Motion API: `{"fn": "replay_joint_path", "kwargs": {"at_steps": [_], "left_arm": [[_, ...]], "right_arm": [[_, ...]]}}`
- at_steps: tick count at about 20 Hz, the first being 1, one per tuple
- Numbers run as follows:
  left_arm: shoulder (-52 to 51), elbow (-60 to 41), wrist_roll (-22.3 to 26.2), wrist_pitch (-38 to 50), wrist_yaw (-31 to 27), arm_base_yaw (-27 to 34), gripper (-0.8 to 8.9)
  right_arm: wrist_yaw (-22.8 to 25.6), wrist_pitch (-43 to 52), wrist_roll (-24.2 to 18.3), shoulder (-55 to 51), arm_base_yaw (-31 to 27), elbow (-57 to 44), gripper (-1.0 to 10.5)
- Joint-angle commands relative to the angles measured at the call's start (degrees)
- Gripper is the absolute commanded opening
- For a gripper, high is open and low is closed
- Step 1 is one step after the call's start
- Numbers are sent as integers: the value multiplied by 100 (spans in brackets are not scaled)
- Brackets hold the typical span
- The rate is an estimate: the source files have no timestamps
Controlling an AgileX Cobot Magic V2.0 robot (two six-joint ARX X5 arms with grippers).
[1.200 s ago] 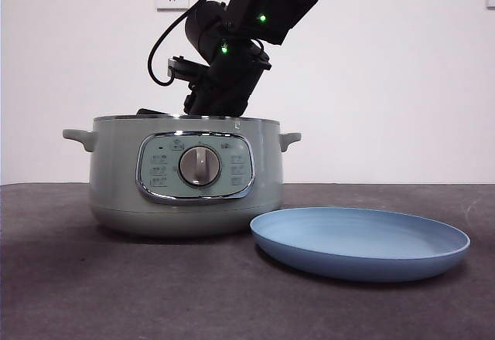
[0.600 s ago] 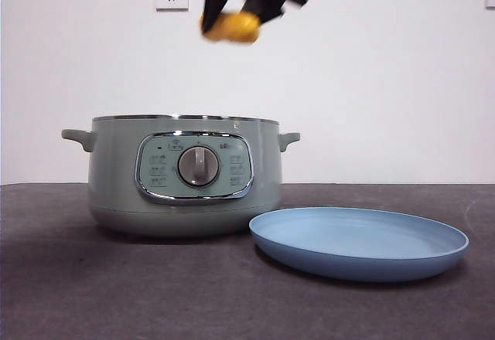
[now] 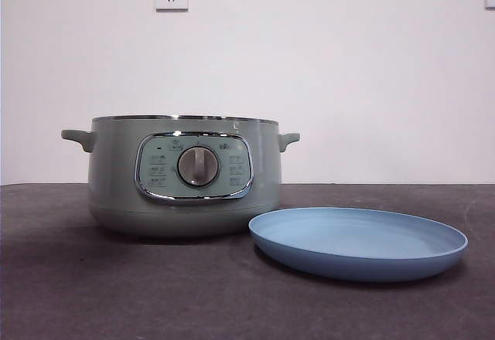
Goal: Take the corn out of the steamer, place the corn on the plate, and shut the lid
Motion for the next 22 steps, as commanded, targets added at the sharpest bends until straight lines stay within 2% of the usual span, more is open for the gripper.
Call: {"fn": "replay_joint_path", "kwargs": {"at_steps": [1,6,10,17,22], "left_arm": [[-52,48,61,376,17,2,-8],[111,48,46,492,17,2,-8],[286,48,46,629,17,2,-8],[444,48,42,743,17,2,-8],[455,48,44,758,15,2,-8]], "right_arm": [[-22,562,85,-201,-127,-1023,-13],[-734,2385,415,-254,-426,-3067,-13],[-756,3550,490,-170,-533,-4131,-12],[-772,4389,487,673,-667,-4428,-12],[-765,4494,490,1045,-667,-4428,-12]]}}
